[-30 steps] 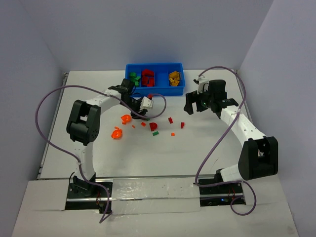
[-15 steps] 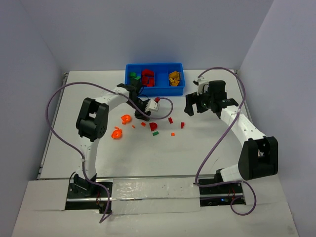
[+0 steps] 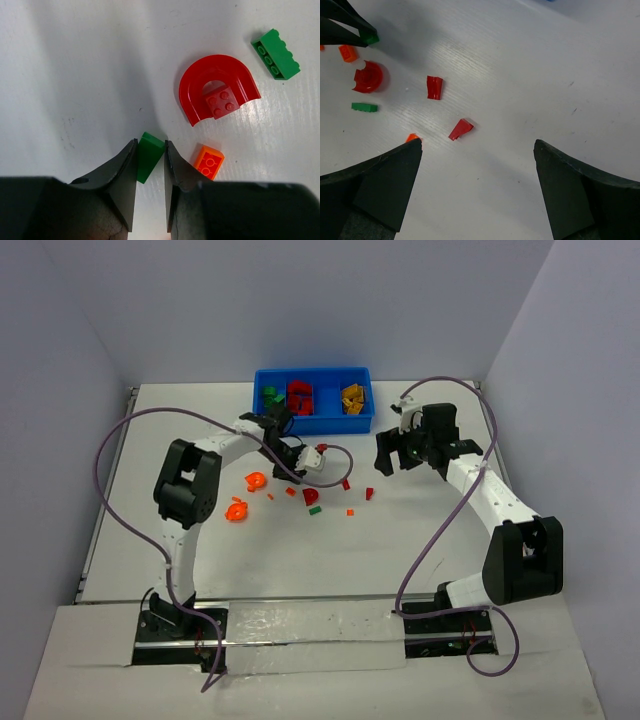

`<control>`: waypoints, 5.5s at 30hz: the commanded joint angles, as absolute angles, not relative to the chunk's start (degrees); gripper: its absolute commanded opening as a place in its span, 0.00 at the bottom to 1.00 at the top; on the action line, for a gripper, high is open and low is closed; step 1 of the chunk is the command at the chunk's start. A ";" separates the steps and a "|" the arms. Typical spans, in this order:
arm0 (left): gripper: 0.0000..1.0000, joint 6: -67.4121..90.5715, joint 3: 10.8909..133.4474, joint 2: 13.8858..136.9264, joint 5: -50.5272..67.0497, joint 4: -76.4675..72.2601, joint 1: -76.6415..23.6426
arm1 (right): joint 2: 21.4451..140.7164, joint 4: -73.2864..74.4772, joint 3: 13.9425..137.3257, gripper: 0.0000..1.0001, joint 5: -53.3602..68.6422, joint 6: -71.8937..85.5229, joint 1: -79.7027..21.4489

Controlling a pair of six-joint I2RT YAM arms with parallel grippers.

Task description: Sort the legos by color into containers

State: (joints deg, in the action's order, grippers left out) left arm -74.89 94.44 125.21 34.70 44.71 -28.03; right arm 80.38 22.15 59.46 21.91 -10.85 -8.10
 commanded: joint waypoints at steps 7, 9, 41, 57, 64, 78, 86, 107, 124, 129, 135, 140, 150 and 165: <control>0.00 -60.96 93.18 115.78 35.66 36.22 -27.35 | 83.98 24.32 63.16 0.88 15.11 -10.83 -12.27; 0.00 -56.02 93.42 113.23 37.44 34.76 -26.81 | 84.83 22.97 63.23 0.85 13.66 -9.33 -14.61; 0.00 -8.38 98.70 110.28 31.45 6.45 -13.10 | 113.73 26.81 78.07 0.38 3.58 1.32 -29.18; 0.14 -1.36 115.31 130.75 29.27 9.05 -12.57 | 97.38 22.50 76.55 0.00 8.09 0.62 -29.18; 0.47 -1.23 117.50 132.70 26.46 10.10 -12.13 | 96.48 18.08 87.06 0.00 6.95 -0.74 -29.18; 0.91 1.76 106.53 112.34 33.92 10.19 -10.81 | 114.86 7.23 109.50 0.00 5.89 9.84 -28.65; 0.83 -8.35 81.63 89.19 39.65 15.34 -10.91 | 125.21 1.98 115.26 0.00 4.35 13.99 -28.51; 0.70 -16.68 51.78 77.11 28.04 11.66 -32.87 | 133.93 -4.48 113.29 0.06 0.62 14.41 -28.48; 0.63 -15.77 56.86 89.75 19.28 10.23 -43.03 | 134.58 -4.24 113.38 0.58 1.23 14.41 -28.48; 0.59 -14.65 60.90 95.36 17.98 12.56 -43.33 | 134.39 -4.31 113.38 0.64 1.41 14.24 -28.48; 0.58 -14.85 64.26 99.05 17.31 12.59 -43.68 | 133.34 -3.92 113.08 0.64 1.93 14.54 -28.13; 0.55 -14.41 66.18 102.00 18.45 13.80 -44.14 | 132.17 -3.69 112.57 0.65 2.65 15.48 -27.49; 0.54 -14.59 67.35 105.38 18.67 14.42 -44.47 | 130.49 -2.98 111.80 0.65 4.41 17.50 -25.91; 0.36 -14.68 66.67 107.54 18.47 16.09 -45.69 | 122.10 -1.69 108.33 0.64 7.91 17.35 -23.96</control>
